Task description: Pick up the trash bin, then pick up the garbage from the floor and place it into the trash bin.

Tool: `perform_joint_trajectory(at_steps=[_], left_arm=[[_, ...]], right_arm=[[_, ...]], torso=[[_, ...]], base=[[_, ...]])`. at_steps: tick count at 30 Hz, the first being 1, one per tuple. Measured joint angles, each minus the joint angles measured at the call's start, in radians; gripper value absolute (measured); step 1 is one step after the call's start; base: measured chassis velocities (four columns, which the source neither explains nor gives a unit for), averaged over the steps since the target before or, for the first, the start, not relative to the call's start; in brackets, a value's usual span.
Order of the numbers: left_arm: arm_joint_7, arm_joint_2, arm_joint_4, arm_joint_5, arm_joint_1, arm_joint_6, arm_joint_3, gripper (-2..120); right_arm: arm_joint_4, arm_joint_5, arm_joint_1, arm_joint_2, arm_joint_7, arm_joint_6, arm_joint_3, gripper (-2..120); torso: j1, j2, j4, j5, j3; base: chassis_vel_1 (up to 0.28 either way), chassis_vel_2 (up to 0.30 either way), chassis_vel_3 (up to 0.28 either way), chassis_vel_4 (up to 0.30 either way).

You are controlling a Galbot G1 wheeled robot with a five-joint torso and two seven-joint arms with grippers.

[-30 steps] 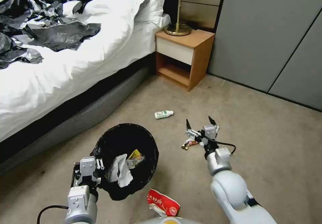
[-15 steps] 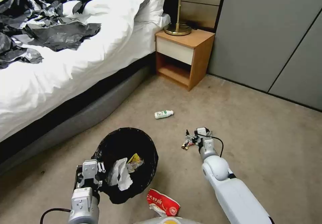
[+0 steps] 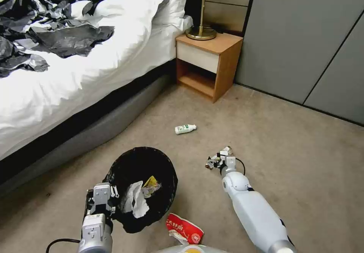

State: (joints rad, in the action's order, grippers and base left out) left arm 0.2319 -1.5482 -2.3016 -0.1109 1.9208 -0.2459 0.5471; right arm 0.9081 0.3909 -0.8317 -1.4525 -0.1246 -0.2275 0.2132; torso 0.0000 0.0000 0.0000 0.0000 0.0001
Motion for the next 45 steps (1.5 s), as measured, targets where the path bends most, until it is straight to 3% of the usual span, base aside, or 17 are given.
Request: perform_joint_trajectory(at_steps=[6, 14, 19, 26, 29, 33, 38, 45], left_arm=[[-0.001, 0.001, -0.002, 0.001, -0.001, 0.002, 0.001, 3], [-0.001, 0.002, -0.007, 0.001, 0.003, 0.005, 0.001, 3], [-0.001, 0.007, -0.01, 0.005, 0.003, 0.005, 0.002, 3], [-0.001, 0.009, -0.013, 0.006, 0.003, 0.005, 0.001, 3], [-0.001, 0.01, -0.016, 0.007, 0.005, 0.006, 0.001, 3], [-0.001, 0.009, -0.016, 0.007, 0.006, 0.007, -0.001, 3], [-0.001, 0.009, -0.021, 0.005, 0.009, 0.01, -0.004, 3], [-0.001, 0.011, -0.025, 0.004, 0.014, 0.012, -0.004, 3]], right_arm=[[-0.124, 0.032, 0.085, -0.014, 0.04, 0.002, 0.008, 100], [-0.178, 0.047, 0.117, -0.023, 0.049, 0.008, 0.018, 96], [-0.202, 0.037, 0.117, -0.02, 0.049, 0.034, 0.027, 75], [-0.229, 0.013, 0.117, -0.019, 0.049, 0.055, 0.043, 55], [-0.244, -0.001, 0.117, -0.013, 0.057, 0.07, 0.052, 39], [-0.247, -0.006, 0.115, -0.009, 0.058, 0.075, 0.055, 28], [-0.237, -0.012, 0.104, -0.003, 0.057, 0.083, 0.056, 6], [-0.202, -0.011, 0.081, 0.005, 0.05, 0.09, 0.054, 0]], torso=[[0.0, 0.0, 0.0, -0.0001, 0.0], [0.0, 0.0, 0.0, 0.0, 0.0], [0.0, 0.0, 0.0, 0.0, 0.0], [0.0, 0.0, 0.0001, -0.0001, 0.0], [0.0, 0.0, 0.0001, -0.0001, 0.0], [0.0, 0.0, 0.0002, -0.0001, 0.0], [0.0, 0.0, 0.0, 0.0, 0.0], [0.0, 0.0, -0.0001, 0.0001, 0.0]], base=[[0.0, 0.0, 0.0, 0.0], [0.0, 0.0, 0.0, 0.0], [0.0, 0.0, 0.0, 0.0], [0.0, 0.0, 0.0, 0.0], [0.0, 0.0, 0.0, 0.0], [0.0, 0.0, 0.0, 0.0], [0.0, 0.0, 0.0, 0.0], [0.0, 0.0, 0.0, 0.0]])
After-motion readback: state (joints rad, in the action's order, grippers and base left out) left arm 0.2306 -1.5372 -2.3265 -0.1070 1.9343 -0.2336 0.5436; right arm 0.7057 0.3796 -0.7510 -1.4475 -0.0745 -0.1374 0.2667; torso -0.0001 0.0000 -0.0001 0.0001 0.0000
